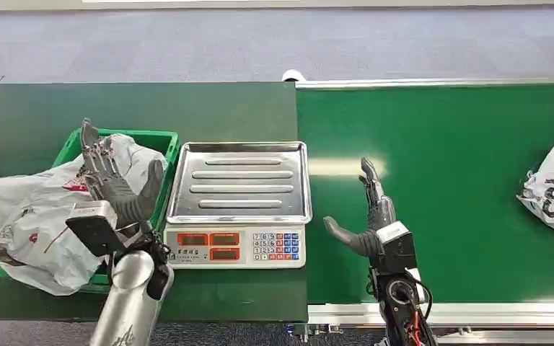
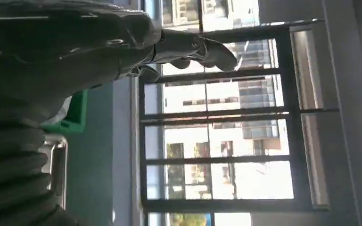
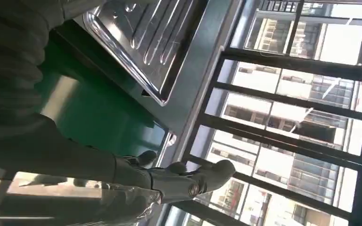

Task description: Moved the parcel from conveyor to table for the left to box.

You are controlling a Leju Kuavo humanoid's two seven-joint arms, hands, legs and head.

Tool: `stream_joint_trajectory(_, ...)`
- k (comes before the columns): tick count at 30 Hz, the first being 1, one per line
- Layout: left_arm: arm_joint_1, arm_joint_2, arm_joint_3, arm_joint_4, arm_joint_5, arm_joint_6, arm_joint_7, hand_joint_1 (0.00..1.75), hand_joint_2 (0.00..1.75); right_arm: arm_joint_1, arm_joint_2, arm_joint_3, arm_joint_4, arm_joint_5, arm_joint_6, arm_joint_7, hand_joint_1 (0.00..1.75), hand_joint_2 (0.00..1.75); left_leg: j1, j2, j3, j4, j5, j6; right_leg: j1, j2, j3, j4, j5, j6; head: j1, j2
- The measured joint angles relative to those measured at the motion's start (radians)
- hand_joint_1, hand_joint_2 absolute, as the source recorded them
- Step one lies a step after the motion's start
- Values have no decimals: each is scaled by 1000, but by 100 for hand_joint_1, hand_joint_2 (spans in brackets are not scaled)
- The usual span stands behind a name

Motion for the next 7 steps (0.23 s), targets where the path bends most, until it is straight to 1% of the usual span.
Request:
stream_joint_trajectory(4,9,-5,-55,-10,99,-172,52,0,175,-14,0,3,6,-41,-2,-24,0,175,0,0,0,0,0,0,0,0,0,0,0,0,0,0)
stream_joint_trajectory(5,9,-4,-70,-2,105,-228,75,0,175,-18,0,5,6,-65,-2,-28,0,175,0,0,0,0,0,0,0,0,0,0,0,0,0,0)
stream_joint_trajectory(7,9,-4,-98,23,84,-294,97,0,175,-23,0,7,6,-103,6,-28,0,175,0,0,0,0,0,0,0,0,0,0,0,0,0,0)
